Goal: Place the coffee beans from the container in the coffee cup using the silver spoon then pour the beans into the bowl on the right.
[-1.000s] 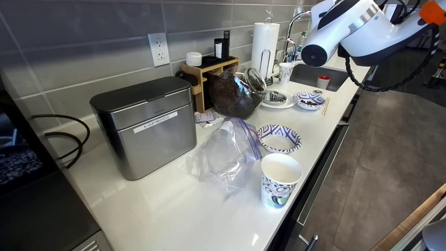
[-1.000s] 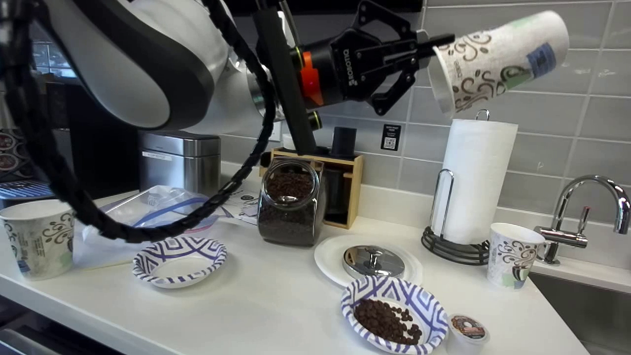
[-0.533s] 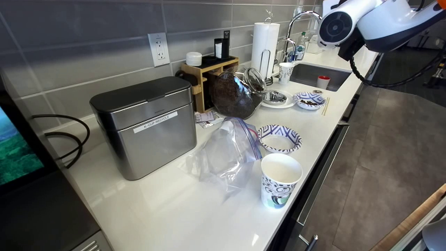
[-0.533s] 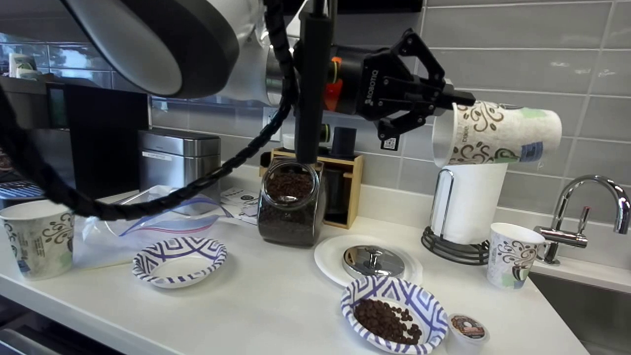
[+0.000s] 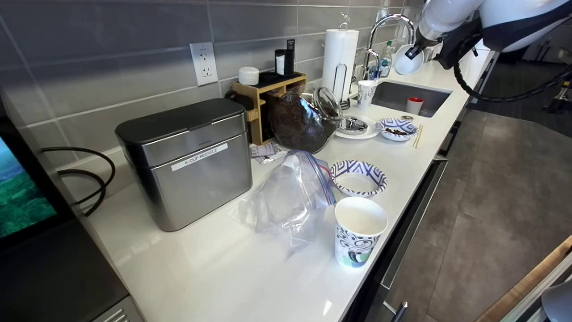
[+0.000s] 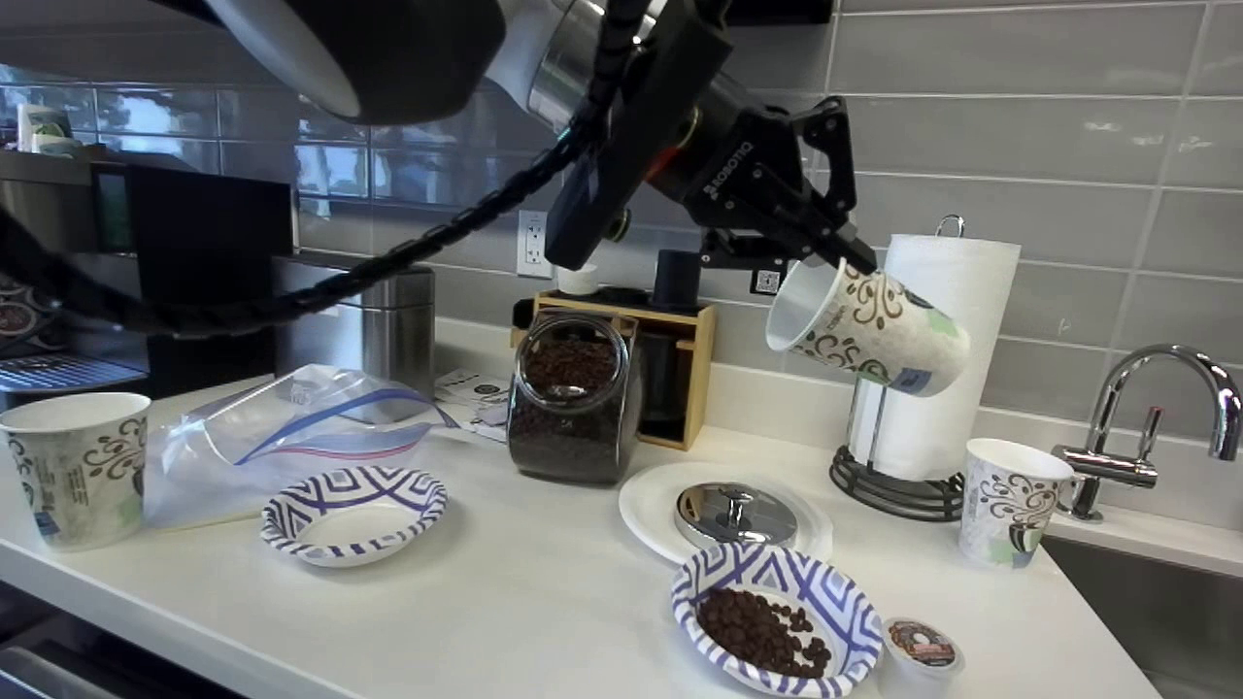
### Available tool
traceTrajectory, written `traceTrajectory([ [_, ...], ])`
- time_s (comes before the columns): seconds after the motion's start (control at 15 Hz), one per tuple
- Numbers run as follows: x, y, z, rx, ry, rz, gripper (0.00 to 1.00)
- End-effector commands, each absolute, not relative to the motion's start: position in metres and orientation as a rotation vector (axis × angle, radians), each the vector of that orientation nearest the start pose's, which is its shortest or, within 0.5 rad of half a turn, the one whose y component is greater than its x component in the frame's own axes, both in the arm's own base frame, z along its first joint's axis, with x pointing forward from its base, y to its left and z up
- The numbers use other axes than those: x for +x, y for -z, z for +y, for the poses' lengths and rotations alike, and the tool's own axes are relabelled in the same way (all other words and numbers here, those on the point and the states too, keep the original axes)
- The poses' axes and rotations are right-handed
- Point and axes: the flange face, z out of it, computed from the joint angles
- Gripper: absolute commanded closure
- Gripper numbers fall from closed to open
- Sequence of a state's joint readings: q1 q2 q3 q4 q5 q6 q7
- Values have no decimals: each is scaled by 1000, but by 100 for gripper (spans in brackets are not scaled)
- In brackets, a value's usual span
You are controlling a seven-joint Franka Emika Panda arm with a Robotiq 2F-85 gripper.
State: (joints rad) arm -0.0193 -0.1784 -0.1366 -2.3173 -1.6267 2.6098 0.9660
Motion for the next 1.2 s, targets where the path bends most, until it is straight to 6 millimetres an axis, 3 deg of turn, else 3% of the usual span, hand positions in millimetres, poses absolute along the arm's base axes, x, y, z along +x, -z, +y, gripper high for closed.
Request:
traceTrajectory([
  [0.0,507,-442,-64,2336,-825,261,99],
  [0.4,503,-412,-59,2583,-599,340,99],
  [0.6,495,-408,-49,2712,-490,404,99],
  [0.93,500,-438,-41,2921,-186,526,99],
  [1.13,505,-456,-42,2946,-36,533,99],
])
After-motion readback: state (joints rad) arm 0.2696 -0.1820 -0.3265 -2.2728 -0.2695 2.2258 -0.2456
